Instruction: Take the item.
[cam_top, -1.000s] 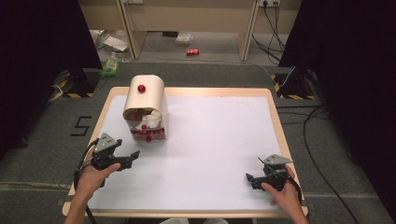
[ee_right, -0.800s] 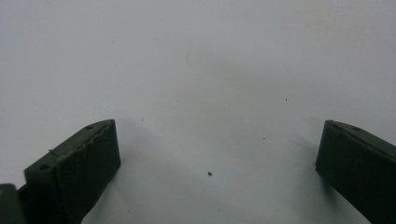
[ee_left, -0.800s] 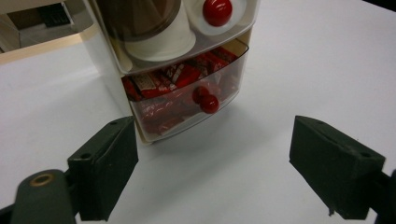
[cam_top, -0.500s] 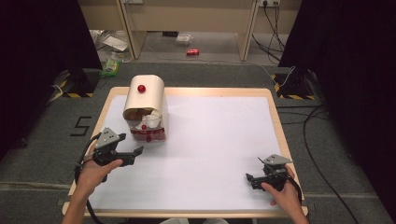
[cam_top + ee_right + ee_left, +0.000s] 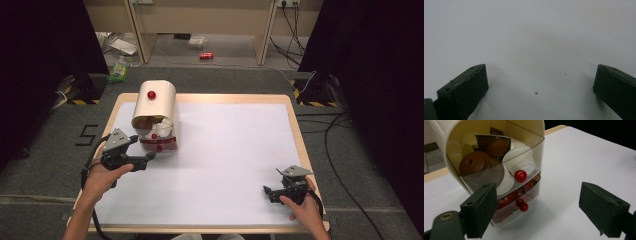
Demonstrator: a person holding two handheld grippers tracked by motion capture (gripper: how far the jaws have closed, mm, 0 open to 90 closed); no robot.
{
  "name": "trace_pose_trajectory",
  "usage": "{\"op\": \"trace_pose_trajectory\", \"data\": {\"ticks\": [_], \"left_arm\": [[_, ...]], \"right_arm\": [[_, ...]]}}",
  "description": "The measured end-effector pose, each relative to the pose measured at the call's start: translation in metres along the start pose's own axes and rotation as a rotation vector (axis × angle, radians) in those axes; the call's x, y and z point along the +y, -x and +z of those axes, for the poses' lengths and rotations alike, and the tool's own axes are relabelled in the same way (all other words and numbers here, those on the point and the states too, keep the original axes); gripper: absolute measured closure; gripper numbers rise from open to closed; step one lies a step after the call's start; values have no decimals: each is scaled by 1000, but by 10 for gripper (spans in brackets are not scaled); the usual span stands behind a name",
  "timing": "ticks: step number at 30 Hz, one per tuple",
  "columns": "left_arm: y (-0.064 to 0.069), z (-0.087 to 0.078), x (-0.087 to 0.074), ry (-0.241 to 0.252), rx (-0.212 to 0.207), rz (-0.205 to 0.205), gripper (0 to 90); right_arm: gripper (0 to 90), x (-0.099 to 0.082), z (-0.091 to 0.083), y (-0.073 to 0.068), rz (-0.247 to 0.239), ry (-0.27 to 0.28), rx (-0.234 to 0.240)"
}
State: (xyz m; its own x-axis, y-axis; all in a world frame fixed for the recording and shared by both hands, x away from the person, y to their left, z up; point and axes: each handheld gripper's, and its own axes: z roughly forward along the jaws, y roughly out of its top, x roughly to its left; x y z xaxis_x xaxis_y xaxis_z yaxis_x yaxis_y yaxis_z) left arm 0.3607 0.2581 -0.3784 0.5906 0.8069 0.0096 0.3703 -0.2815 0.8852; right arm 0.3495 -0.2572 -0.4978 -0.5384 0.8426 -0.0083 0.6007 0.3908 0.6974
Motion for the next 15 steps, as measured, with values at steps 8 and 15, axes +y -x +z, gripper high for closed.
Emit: {"op": "trace_pose_trajectory", "data": {"ticks": [8,15], "left_arm": [[2,8,13,8,12,44,152],[4,14,22,7,14,66,153]], "right_arm": [[2,0,0,0,0,0,0],[2,0,0,0,0,0,0]]}}
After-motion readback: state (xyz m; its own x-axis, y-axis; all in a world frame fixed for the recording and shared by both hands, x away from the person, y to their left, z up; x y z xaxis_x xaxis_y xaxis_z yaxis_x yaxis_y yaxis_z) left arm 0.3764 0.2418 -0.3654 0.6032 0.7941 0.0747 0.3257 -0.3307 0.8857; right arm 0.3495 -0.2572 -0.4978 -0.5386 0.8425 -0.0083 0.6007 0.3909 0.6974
